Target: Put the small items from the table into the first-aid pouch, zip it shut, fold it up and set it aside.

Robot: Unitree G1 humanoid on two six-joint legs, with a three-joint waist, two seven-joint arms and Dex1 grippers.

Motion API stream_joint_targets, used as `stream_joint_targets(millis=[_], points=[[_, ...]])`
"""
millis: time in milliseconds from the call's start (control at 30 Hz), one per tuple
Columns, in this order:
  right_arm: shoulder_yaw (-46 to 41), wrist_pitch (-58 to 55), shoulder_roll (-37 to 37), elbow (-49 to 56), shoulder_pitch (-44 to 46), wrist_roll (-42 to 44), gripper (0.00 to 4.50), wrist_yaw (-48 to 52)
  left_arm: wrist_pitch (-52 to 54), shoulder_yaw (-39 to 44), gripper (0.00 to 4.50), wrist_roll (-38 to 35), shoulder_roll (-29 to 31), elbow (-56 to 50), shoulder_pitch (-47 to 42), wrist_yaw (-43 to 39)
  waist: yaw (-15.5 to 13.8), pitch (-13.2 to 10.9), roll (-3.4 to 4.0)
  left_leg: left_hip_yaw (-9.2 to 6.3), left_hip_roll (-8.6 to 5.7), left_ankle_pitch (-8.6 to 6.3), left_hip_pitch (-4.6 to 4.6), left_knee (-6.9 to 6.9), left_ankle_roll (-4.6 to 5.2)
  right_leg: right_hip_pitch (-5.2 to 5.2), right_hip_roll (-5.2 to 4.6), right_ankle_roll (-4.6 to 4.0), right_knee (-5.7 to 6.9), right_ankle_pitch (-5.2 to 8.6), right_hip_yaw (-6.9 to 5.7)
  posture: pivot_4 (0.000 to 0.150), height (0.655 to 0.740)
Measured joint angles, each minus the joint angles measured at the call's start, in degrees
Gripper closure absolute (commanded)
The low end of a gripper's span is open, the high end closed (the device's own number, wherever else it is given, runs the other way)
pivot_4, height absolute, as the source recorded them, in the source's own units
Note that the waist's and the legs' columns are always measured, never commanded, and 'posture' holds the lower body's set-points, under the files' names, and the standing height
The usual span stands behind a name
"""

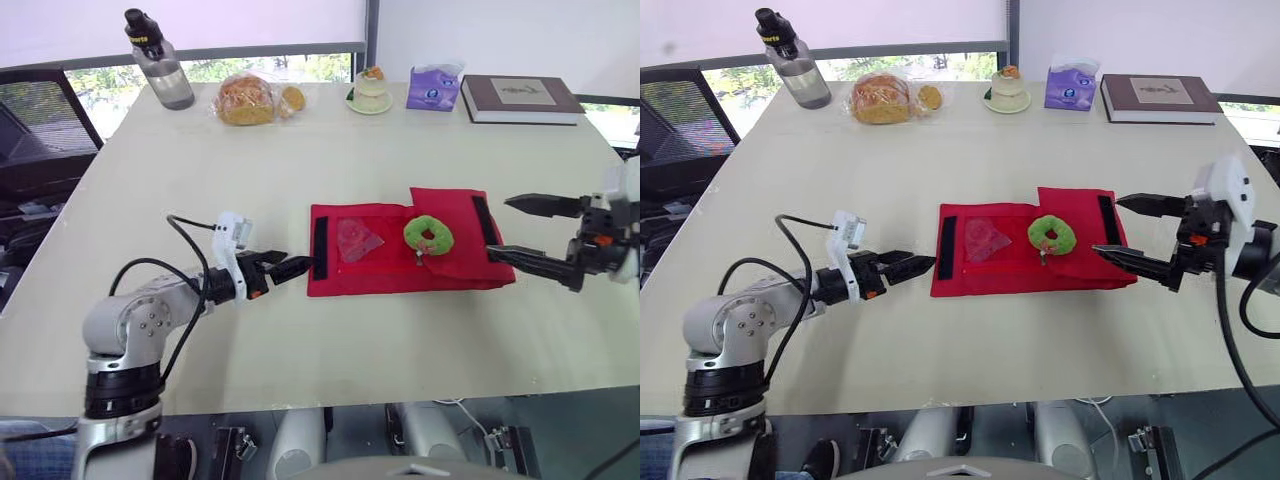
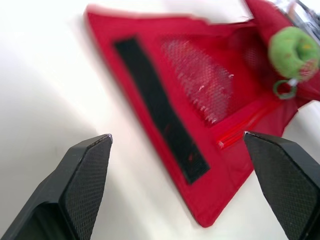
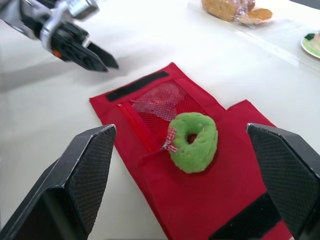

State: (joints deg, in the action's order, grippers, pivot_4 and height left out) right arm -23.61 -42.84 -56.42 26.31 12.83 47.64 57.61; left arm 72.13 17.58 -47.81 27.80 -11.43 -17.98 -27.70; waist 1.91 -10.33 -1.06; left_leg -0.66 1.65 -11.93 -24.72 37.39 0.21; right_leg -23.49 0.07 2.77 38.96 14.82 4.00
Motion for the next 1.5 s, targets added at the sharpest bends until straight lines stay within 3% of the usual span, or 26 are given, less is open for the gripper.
stream_joint_targets(millis=[67,200,233,367,467,700,733,967,1033,1233,1300,1333,1367,1433,1500], points=[[0.0,-0.7,-0.3,1.3,2.7,2.5,0.06,-0.6,8.4,3.4,0.00,-3.1,-4.8,1.4,-3.4,4.8,0.0,0.1,-0.09,-0.06,-0.11,0.00,0.04,0.01,0.00,0.06,0.02,0.03,0.00,0.00,-0.05,0.150,0.7400],[0.2,-1.0,-0.3,2.0,3.3,3.6,0.06,-1.2,12.5,5.2,0.00,-4.1,-7.1,1.7,-4.9,7.1,-0.1,0.1,-0.10,-0.06,-0.19,0.00,0.05,0.01,0.00,0.08,-0.06,-0.02,0.00,-0.03,-0.02,0.150,0.7400],[0.6,-1.7,-0.3,2.5,4.2,4.6,0.06,-2.1,16.2,8.1,0.00,-4.2,-11.2,3.5,-7.3,9.7,-0.6,0.2,-0.08,-0.10,-0.29,0.01,0.07,0.02,0.02,0.14,-0.11,0.01,-0.02,-0.05,-0.02,0.150,0.7400],[0.7,-1.9,-0.3,3.3,4.6,5.7,0.06,-3.0,18.0,9.6,0.00,-6.8,-14.0,5.2,-8.0,12.1,-1.3,0.2,-0.08,-0.14,-0.32,0.02,0.07,0.03,0.02,0.16,-0.13,-0.02,-0.03,-0.07,-0.02,0.150,0.7400],[0.7,-2.0,-0.3,3.5,4.7,6.7,0.00,-3.3,19.3,12.4,0.87,-8.7,-15.9,8.1,-9.2,14.6,-1.5,0.2,-0.08,-0.16,-0.33,0.02,0.05,0.03,0.03,0.16,-0.14,-0.04,-0.04,-0.08,-0.03,0.150,0.7400],[0.7,-2.1,-0.3,3.9,4.9,7.9,0.00,-4.4,20.1,13.7,4.24,-12.8,-16.0,11.0,-9.4,18.5,-1.1,0.1,-0.10,-0.19,-0.32,0.02,0.03,0.02,0.02,0.14,-0.13,-0.06,-0.03,-0.08,-0.05,0.150,0.7400],[0.7,-2.1,-0.3,3.9,4.9,8.0,0.00,-4.5,20.1,13.7,4.39,-13.0,-15.9,11.0,-9.4,18.6,-1.1,0.1,-0.10,-0.19,-0.32,0.02,0.03,0.02,0.02,0.14,-0.13,-0.06,-0.03,-0.08,-0.05,0.150,0.7400],[1.6,-2.0,-0.1,4.6,4.2,8.6,0.00,-5.2,20.1,14.1,4.39,-14.4,-15.3,9.7,-6.5,17.8,-1.0,0.1,-0.10,-0.18,-0.30,0.02,0.04,0.01,0.02,0.13,-0.12,-0.07,-0.02,-0.09,-0.05,0.150,0.7400],[2.9,-1.9,-0.1,4.6,4.0,7.8,0.00,-5.5,20.2,13.2,4.39,-14.2,-11.4,10.0,-6.1,16.0,-0.9,0.1,-0.11,-0.20,-0.25,0.03,0.06,0.00,0.01,0.11,-0.05,-0.07,-0.02,-0.08,-0.07,0.150,0.7400],[8.0,-1.5,0.0,3.7,3.2,3.4,0.00,-5.2,16.2,7.9,4.39,-10.3,7.5,17.2,-6.4,2.7,-0.8,0.1,-0.12,-0.09,-0.25,0.03,0.05,-0.04,0.01,0.04,-0.12,-0.09,-0.03,-0.07,-0.03,0.150,0.7400],[10.3,-0.6,0.9,2.8,4.8,2.1,0.58,-4.9,14.2,5.6,4.50,-9.2,11.1,19.3,-7.3,-2.0,-0.8,0.1,-0.12,-0.07,-0.25,0.03,0.04,-0.04,0.01,0.03,-0.13,-0.10,-0.06,-0.06,-0.03,0.150,0.7400],[14.3,1.1,2.2,1.4,7.2,-1.0,1.09,-4.4,11.8,2.7,4.50,-8.1,14.4,21.1,-8.8,-7.7,-0.8,0.1,-0.12,-0.05,-0.25,0.03,0.03,-0.04,0.01,-0.01,-0.14,-0.23,-0.06,0.01,-0.03,0.150,0.7400],[14.5,1.2,2.3,1.3,7.3,-1.1,1.19,-4.4,11.6,2.5,4.50,-8.0,14.5,21.1,-8.9,-7.9,-0.8,0.1,-0.12,-0.04,-0.25,0.03,0.03,-0.04,0.01,-0.01,-0.15,-0.25,-0.06,0.02,-0.03,0.150,0.7400],[19.1,3.5,4.4,-0.6,10.0,-4.9,2.32,-3.8,9.4,-0.6,4.50,-6.9,16.8,21.7,-9.8,-13.2,-0.9,0.1,-0.13,-0.01,-0.17,0.03,0.01,-0.06,0.01,-0.04,-0.19,-0.26,-0.06,0.02,-0.03,0.150,0.7400],[26.1,7.4,8.1,-4.9,14.4,-10.9,2.97,-2.4,8.1,-4.3,4.50,-6.1,18.3,22.2,-12.1,-18.6,-0.9,0.1,-0.12,0.01,-0.14,0.03,-0.02,-0.10,0.01,-0.09,-0.20,-0.11,-0.07,-0.07,-0.03,0.150,0.7400]])
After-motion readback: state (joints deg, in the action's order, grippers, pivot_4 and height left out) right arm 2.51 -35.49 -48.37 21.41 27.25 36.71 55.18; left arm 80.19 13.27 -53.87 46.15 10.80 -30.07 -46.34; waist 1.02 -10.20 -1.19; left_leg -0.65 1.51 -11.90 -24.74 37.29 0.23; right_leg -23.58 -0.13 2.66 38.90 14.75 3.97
